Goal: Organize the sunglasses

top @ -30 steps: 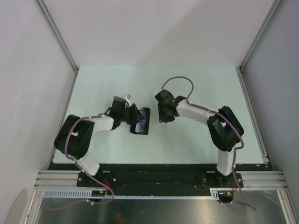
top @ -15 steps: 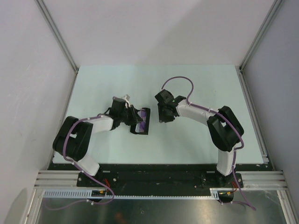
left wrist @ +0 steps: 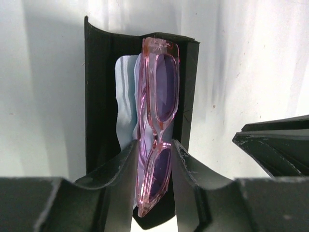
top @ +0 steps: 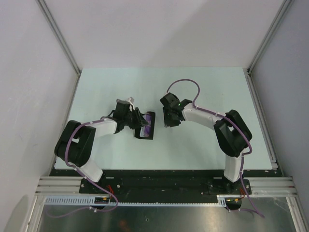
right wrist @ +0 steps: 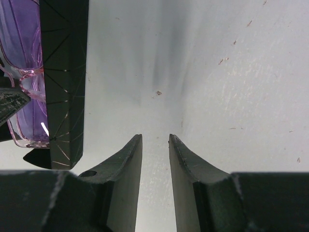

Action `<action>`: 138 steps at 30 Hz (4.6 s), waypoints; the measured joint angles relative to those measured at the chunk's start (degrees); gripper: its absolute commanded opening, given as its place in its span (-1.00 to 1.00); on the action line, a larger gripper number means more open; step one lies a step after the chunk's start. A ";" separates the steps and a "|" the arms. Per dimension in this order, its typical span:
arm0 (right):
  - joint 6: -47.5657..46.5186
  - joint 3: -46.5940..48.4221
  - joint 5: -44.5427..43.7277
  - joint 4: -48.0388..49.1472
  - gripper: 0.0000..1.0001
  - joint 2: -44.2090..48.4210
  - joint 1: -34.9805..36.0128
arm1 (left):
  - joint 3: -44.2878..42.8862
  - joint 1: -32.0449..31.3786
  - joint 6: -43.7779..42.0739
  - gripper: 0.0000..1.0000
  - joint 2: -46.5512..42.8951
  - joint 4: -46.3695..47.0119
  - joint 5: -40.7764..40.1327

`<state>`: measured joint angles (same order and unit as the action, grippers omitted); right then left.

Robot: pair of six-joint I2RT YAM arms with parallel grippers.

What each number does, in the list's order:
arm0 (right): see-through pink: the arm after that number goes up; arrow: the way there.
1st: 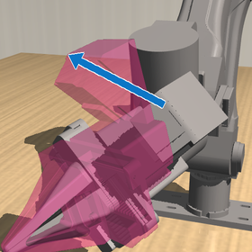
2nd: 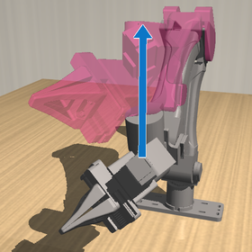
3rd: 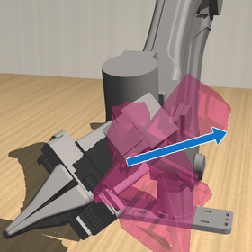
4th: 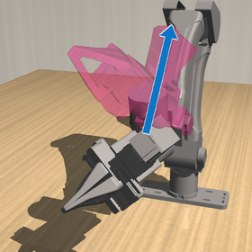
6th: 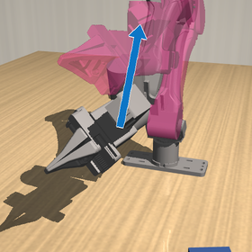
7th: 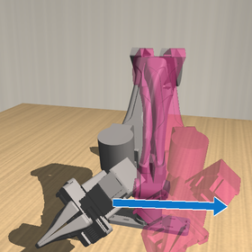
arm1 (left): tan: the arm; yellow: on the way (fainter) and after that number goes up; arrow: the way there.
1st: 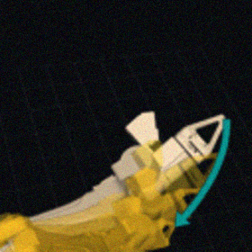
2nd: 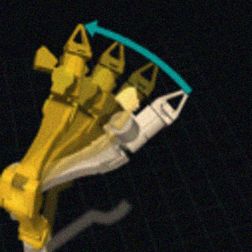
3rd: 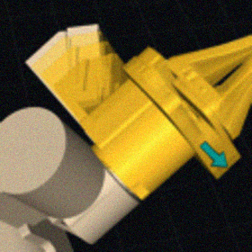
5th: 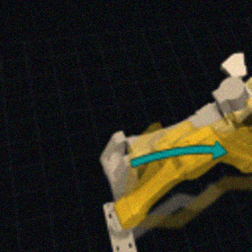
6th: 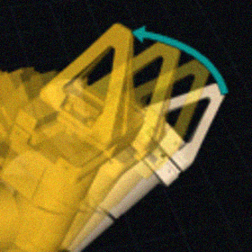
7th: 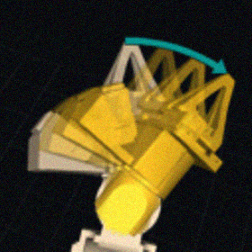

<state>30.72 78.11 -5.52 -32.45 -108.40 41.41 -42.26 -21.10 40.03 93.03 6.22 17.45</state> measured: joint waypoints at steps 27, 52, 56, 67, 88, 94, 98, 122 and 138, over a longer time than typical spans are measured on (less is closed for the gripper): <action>-1.84 0.00 0.00 -0.02 -0.35 0.00 0.02 | -2.10 0.11 0.11 -0.99 2.34 1.73 4.59; -2.14 0.00 0.44 0.00 -0.36 0.00 0.02 | 0.68 4.00 -0.76 -0.99 5.42 9.18 17.88; -2.25 0.00 0.44 0.02 -0.36 0.00 0.02 | 1.36 4.00 0.70 -0.99 5.88 11.10 18.38; -2.27 0.00 0.44 0.17 -0.36 0.00 -0.02 | 2.73 4.04 1.60 -0.84 6.10 13.79 18.12; -2.27 0.00 0.50 0.24 -0.36 0.00 -0.15 | 3.72 4.02 1.53 -0.11 5.40 12.92 16.22; -2.29 0.00 0.50 0.22 -0.36 0.00 -0.13 | 3.41 3.98 1.03 -0.43 5.05 10.32 14.67; -2.29 0.00 0.50 0.22 -0.36 0.00 -0.13 | 2.91 3.98 0.98 -0.38 4.79 9.44 14.58; -2.29 0.00 0.48 0.22 -0.37 0.00 0.02 | -0.13 3.98 -1.07 -1.00 6.64 7.76 17.53; -2.29 0.00 0.48 0.24 -0.37 0.00 0.09 | -1.70 4.00 -3.10 -0.58 9.35 8.15 21.90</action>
<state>28.42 78.11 -5.04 -32.21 -108.40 41.50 -43.97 -17.10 36.93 102.39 14.37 39.35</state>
